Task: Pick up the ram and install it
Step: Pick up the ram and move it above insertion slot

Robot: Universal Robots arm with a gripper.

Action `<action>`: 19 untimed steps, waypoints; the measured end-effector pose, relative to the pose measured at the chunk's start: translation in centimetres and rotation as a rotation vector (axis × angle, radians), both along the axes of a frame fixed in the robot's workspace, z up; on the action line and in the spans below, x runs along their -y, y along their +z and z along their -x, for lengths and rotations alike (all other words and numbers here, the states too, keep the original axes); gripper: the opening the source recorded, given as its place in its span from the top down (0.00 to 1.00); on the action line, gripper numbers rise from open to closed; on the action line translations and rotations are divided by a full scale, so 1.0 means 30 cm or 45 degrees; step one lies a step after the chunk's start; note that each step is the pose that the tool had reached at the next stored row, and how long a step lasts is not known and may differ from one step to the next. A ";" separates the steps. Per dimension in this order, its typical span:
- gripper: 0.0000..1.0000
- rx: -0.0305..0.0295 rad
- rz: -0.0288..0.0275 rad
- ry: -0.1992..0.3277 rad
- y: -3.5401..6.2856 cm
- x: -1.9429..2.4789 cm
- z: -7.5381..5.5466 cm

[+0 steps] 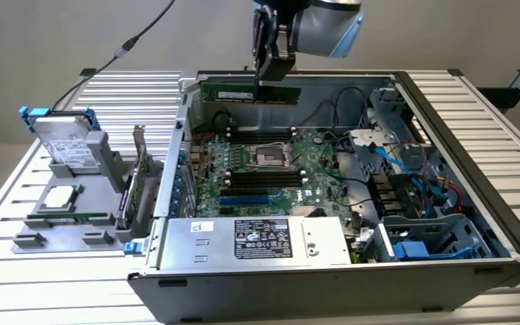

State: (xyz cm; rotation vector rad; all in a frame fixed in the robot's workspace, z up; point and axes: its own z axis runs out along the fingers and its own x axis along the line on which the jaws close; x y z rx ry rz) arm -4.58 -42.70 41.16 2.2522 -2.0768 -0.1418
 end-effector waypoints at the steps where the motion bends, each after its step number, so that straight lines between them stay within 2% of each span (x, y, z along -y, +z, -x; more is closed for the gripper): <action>1: 0.86 -0.0001 0.0002 0.000 -0.006 -0.007 -0.011; 7: 0.86 0.0000 0.0002 0.000 -0.042 -0.022 -0.057; 19: 0.86 0.0000 0.0001 0.000 -0.115 -0.046 -0.064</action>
